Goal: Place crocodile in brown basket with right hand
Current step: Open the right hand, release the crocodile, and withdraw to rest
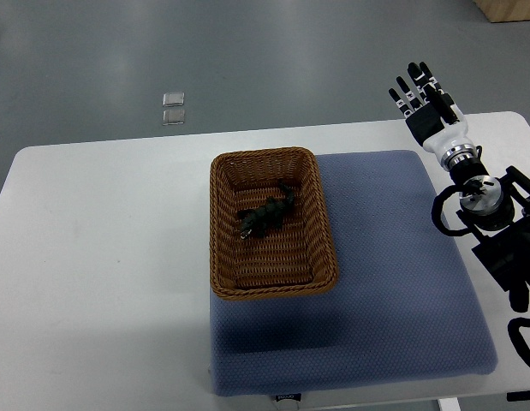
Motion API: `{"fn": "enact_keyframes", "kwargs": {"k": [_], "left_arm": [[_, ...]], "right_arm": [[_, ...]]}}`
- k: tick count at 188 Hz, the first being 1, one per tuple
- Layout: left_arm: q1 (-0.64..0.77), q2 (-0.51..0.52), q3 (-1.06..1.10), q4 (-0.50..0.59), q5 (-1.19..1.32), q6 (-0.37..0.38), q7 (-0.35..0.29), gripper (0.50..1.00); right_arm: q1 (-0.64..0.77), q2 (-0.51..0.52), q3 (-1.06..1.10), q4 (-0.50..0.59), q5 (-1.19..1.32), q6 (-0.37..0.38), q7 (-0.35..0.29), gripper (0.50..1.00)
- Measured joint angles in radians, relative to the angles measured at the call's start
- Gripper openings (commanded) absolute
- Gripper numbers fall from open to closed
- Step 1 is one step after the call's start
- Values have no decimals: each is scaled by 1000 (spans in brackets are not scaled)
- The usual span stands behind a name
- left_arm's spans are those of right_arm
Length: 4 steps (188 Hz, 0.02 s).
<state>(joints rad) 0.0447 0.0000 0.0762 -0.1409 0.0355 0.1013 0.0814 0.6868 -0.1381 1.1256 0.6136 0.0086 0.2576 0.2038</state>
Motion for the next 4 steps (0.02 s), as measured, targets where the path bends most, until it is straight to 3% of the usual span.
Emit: {"fn": "enact_keyframes", "kwargs": {"k": [4], "left_arm": [[0, 0, 0, 0, 0, 0, 0, 1000]], "right_arm": [[-3, 1, 0, 0, 0, 0, 0, 928]]}}
